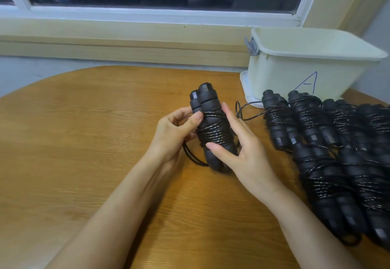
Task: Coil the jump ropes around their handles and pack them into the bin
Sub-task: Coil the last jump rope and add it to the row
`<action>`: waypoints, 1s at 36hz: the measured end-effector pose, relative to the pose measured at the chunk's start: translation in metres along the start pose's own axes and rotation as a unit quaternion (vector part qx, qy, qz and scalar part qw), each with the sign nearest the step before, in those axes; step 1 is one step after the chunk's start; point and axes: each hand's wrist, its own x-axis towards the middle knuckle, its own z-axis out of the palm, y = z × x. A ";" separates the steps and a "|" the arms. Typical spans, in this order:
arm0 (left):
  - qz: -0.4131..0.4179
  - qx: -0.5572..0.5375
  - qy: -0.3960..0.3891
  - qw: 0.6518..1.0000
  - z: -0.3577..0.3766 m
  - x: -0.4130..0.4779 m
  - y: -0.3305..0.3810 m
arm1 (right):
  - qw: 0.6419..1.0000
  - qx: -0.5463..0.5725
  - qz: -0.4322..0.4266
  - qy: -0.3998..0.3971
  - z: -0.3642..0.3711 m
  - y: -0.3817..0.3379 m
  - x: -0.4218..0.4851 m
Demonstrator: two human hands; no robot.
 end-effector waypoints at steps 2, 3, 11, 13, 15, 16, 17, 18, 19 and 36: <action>-0.002 -0.010 0.005 1.000 0.000 0.001 0.000 | 1.000 0.027 0.013 -0.007 -0.002 -0.002 0.001; -0.003 -0.016 0.007 1.000 0.000 0.001 0.000 | 0.999 0.043 0.022 -0.011 -0.002 -0.003 0.001; -0.016 -0.052 -0.013 0.998 -0.002 0.003 0.000 | 0.990 0.128 0.052 -0.034 -0.012 -0.013 0.003; -0.018 -0.062 -0.020 0.998 -0.002 0.003 0.000 | 0.989 0.132 0.056 -0.031 -0.012 -0.012 0.003; -0.018 -0.062 -0.014 0.998 -0.001 0.002 0.001 | 0.992 0.113 0.058 -0.021 -0.010 -0.011 0.003; -0.016 -0.061 -0.006 0.998 -0.001 0.001 0.001 | 0.994 0.095 0.052 -0.010 -0.009 -0.010 0.002; -0.011 -0.059 0.001 0.998 -0.002 0.001 0.001 | 0.997 0.063 0.038 0.006 -0.007 -0.008 0.002; -0.005 -0.054 0.009 0.999 -0.003 0.001 0.001 | 1.000 0.013 0.015 0.025 -0.005 -0.006 0.002; 0.002 -0.046 0.017 0.999 -0.003 0.002 0.001 | 0.998 -0.052 -0.014 0.042 -0.003 -0.005 0.002; 0.109 0.057 0.058 0.991 0.013 -0.008 -0.001 | 0.920 -0.370 -0.046 0.125 0.012 -0.014 -0.003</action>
